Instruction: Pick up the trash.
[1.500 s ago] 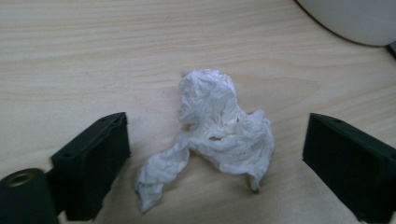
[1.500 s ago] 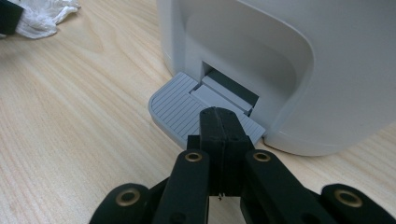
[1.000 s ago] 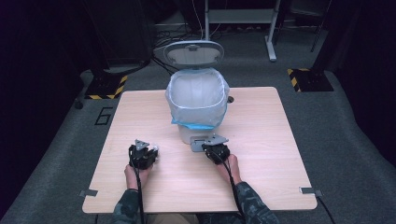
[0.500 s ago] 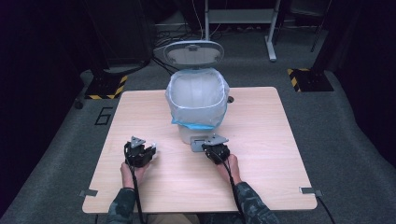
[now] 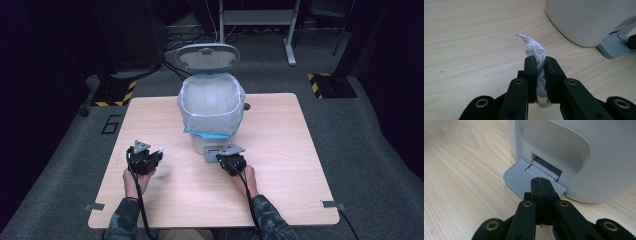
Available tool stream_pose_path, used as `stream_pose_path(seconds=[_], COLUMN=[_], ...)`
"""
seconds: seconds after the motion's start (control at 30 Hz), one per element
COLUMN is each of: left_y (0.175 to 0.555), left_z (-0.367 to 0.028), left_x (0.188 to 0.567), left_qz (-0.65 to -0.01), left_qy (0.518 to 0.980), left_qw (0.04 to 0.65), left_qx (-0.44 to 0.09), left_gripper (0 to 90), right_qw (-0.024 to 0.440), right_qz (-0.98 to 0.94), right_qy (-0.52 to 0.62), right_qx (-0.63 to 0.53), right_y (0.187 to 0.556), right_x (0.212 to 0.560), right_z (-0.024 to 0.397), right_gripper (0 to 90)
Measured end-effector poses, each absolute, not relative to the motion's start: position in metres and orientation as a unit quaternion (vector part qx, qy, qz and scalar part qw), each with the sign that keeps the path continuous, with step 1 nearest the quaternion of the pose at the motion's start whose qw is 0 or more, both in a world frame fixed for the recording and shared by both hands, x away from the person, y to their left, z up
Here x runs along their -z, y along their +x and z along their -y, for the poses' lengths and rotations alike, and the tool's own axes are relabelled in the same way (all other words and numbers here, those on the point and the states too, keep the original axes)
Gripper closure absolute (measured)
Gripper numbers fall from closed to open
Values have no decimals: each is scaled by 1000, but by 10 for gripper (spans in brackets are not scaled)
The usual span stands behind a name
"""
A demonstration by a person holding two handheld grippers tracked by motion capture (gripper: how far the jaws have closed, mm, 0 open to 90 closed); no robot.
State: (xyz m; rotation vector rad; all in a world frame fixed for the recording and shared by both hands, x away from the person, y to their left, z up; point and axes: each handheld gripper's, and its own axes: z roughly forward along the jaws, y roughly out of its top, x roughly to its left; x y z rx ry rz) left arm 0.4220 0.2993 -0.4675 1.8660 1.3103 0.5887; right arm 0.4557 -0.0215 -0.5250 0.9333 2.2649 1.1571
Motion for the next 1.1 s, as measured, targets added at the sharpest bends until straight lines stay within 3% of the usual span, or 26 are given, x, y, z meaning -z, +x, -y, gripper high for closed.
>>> stream_pose_path(seconds=[1.1], left_y=[431], left_z=[-293], left_x=[405], left_qz=[-469], left_qy=[751], left_qw=[393], left_qx=[-249], left_gripper=[808], right_qw=[216], right_qz=[-818], right_qy=[334], right_qx=[-416], right_y=[456], right_x=[525], right_z=[22], right_gripper=[900])
